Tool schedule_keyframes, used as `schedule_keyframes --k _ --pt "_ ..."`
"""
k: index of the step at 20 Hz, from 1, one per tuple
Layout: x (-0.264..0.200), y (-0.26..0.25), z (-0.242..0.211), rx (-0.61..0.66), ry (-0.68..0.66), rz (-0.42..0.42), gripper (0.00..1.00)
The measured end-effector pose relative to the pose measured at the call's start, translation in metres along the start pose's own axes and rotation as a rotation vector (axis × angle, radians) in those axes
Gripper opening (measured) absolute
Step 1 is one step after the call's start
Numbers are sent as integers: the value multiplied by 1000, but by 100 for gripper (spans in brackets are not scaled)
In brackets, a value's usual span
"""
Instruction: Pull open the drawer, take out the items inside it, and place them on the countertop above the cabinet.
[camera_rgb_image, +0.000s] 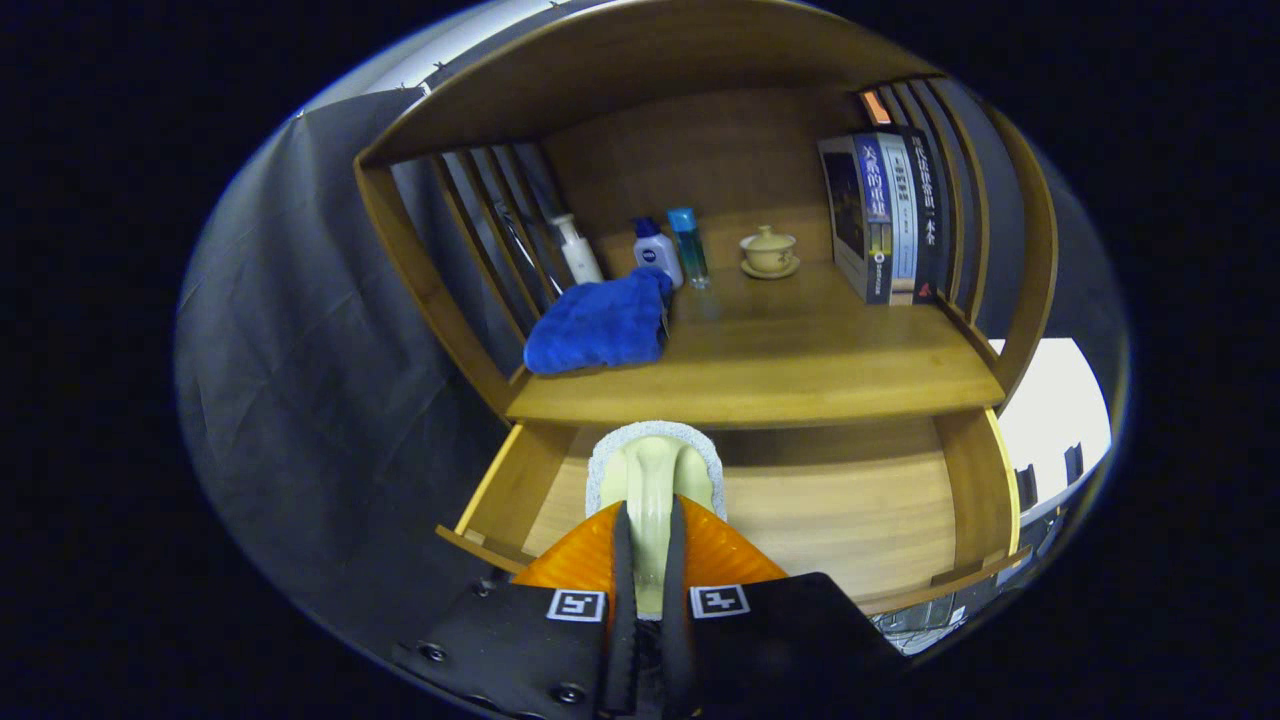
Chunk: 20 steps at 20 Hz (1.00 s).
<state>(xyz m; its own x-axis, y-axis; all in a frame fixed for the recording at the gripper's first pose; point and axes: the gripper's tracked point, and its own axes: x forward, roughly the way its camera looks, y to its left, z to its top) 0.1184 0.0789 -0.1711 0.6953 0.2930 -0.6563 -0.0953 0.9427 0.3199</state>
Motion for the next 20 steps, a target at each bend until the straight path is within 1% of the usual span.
schedule_keyframes --k 4,6,8,10,13,16,20 --pt "4 -8 44 -15 -77 -37 18" --pt "20 -20 68 -36 -102 -60 17" --pt "36 -29 82 -45 -97 -78 18" --pt "55 -38 91 -32 -78 -87 18" --pt "82 -55 109 -30 -80 -121 18" --pt "107 -55 108 5 -33 -99 18" --pt "124 -65 116 22 -27 -128 18"
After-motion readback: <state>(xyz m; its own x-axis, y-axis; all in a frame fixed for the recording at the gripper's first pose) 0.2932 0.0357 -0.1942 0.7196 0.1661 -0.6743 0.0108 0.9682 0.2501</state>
